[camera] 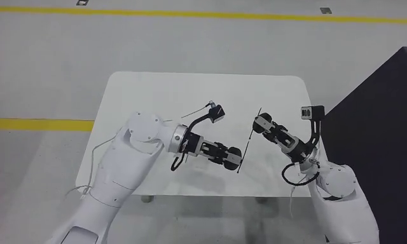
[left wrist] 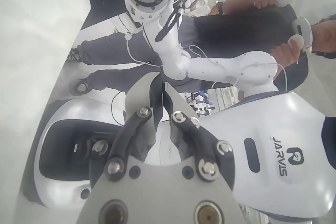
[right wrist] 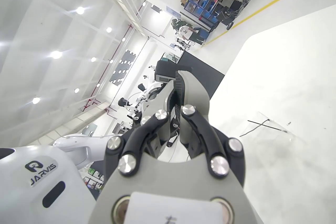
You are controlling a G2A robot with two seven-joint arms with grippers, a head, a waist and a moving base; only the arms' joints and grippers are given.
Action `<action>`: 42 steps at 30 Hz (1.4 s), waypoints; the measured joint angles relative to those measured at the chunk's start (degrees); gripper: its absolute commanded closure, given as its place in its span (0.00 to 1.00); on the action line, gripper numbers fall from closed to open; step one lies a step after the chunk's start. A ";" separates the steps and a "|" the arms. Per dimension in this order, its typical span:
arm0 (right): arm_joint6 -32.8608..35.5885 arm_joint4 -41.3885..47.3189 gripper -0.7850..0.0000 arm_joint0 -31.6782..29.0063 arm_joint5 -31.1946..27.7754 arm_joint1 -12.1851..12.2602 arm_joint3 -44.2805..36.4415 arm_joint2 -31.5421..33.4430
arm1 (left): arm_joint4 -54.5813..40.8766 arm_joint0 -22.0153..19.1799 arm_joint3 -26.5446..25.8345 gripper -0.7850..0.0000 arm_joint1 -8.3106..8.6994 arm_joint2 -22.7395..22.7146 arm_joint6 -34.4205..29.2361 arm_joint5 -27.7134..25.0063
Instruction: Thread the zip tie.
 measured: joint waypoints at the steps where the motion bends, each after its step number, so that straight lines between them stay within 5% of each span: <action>1: -0.16 0.00 1.00 -0.09 -0.04 0.01 -0.04 -0.26 | 0.29 -0.21 0.32 1.00 -0.03 0.41 0.23 0.27; 42: -1.03 -0.41 1.00 -0.05 -0.24 0.00 -0.04 -0.68 | -0.04 -2.63 3.21 1.00 0.61 2.76 2.71 0.87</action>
